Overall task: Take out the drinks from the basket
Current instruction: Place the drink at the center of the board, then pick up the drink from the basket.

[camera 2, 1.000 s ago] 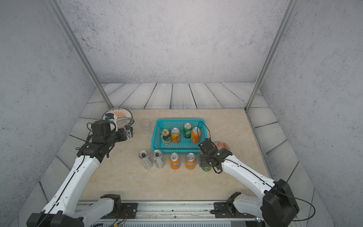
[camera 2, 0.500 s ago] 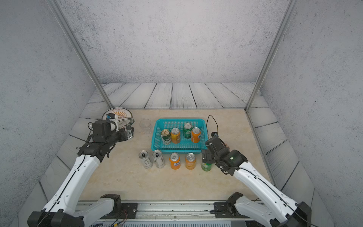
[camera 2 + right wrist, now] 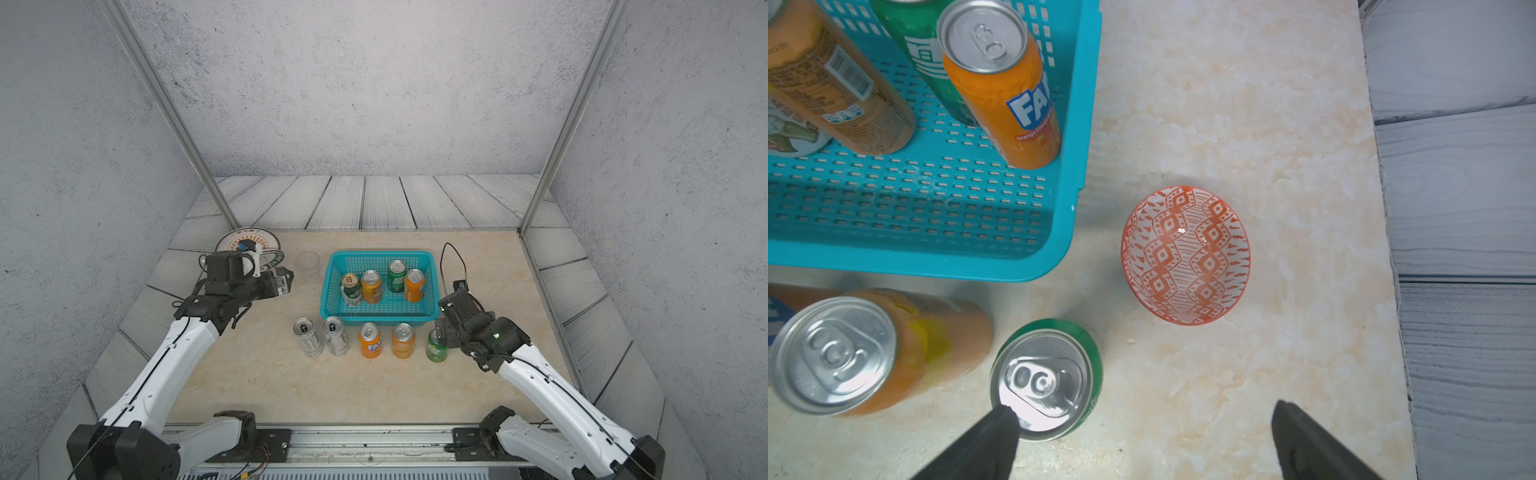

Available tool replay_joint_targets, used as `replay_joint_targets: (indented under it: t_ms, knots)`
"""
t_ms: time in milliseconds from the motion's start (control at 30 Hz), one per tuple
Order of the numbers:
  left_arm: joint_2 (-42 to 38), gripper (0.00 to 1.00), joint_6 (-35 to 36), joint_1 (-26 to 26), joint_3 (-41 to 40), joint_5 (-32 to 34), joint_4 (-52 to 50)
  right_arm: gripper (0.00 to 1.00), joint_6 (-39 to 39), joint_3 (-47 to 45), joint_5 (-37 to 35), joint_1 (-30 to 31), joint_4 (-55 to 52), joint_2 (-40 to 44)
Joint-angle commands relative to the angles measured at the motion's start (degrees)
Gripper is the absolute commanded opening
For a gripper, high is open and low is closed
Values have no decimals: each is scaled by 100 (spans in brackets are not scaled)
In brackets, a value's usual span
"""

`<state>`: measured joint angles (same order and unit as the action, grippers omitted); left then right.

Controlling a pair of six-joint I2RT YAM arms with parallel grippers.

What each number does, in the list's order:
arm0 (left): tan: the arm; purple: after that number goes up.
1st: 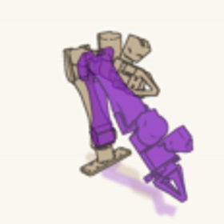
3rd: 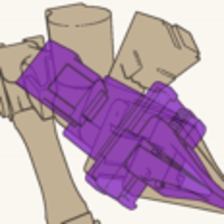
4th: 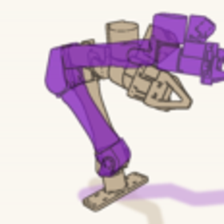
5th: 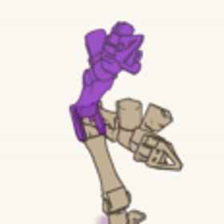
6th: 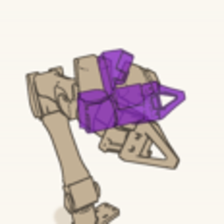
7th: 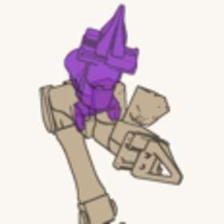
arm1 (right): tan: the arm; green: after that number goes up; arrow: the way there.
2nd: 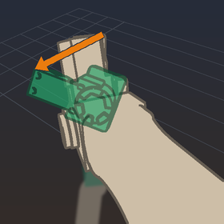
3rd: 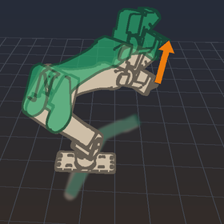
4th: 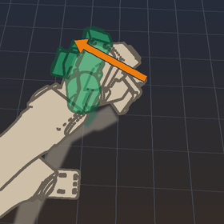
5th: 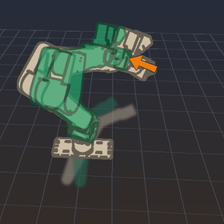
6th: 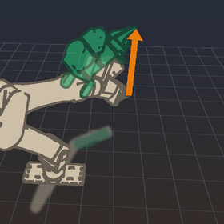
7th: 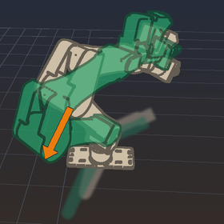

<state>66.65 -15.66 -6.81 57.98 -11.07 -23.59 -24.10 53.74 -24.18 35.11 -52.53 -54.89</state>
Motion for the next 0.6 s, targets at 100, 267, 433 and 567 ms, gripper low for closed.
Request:
replay_joint_targets:
  t_ms: [100,267,433,567]
  knots:
    - [647,99,448,-738,768,-93,-616,99,70,23,-104,-58,-65,152]
    - [1542,99,852,-1425,1688,-29,-1354,100,59,-19,-46,-73,-43,181]
    - [2798,100,1301,-1973,2930,282,-2397,99,46,-29,-53,-83,-112,257]
    - [3642,100,1549,-2176,3720,466,-3021,99,72,-25,-107,-97,-164,404]
